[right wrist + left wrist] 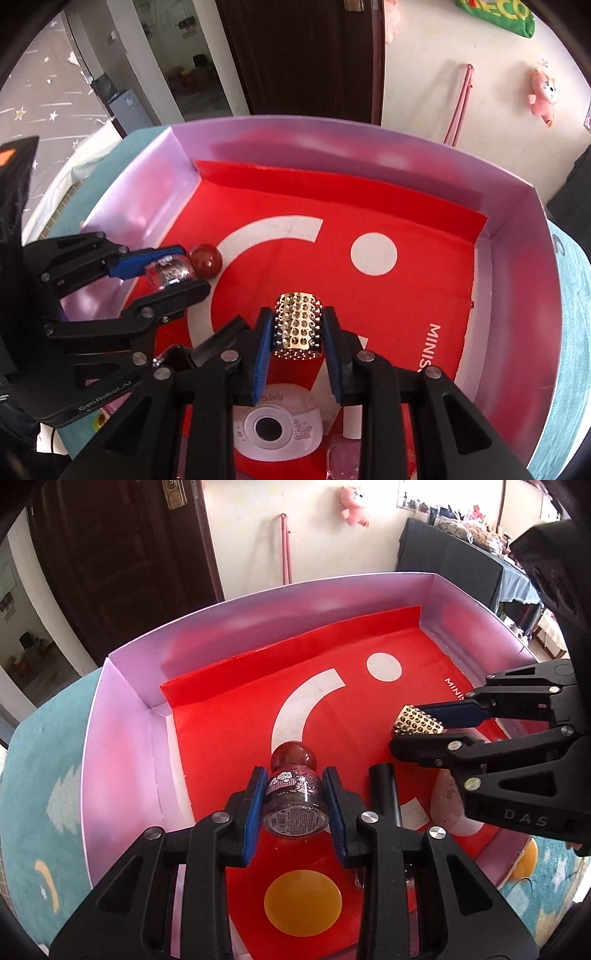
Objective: Organize rigid objects
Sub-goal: 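Carry the glitter polish and gold cylinder into the box and open both tools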
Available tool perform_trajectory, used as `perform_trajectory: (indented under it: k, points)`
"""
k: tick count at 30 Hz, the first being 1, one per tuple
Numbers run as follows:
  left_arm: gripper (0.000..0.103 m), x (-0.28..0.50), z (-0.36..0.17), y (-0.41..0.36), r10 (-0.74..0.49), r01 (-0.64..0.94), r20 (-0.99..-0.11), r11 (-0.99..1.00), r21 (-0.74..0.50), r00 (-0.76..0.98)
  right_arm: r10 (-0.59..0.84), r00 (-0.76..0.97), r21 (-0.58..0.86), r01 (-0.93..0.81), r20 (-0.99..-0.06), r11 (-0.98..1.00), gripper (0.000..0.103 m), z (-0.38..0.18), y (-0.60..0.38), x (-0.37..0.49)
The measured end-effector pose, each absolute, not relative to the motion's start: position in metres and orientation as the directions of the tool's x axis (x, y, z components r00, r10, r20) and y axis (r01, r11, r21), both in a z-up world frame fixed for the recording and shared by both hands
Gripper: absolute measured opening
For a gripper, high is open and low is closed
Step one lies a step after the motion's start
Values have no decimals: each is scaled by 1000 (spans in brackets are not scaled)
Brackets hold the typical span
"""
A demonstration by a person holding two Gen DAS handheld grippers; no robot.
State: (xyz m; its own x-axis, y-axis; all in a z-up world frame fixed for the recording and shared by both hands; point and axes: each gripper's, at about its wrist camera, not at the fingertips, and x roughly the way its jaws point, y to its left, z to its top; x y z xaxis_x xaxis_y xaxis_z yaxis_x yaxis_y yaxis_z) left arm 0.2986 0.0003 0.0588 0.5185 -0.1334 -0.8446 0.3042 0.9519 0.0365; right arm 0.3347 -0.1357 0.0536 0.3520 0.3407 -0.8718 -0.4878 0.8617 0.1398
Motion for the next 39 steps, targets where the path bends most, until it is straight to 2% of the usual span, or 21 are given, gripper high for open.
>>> perform_trajectory:
  k: [18, 24, 39]
  points:
    - [29, 296, 52, -4, -130, 317, -857, 947, 41, 499, 318, 340, 116, -500, -885, 858, 29, 47, -128, 336]
    - [29, 297, 52, -2, -143, 316, -860, 949, 22, 490, 327, 336, 127, -500, -883, 857, 35, 47, -127, 335]
    - [30, 292, 66, 8, -179, 314, -836, 949, -9, 518, 327, 340, 124, -502, -882, 856, 36, 47, -128, 334]
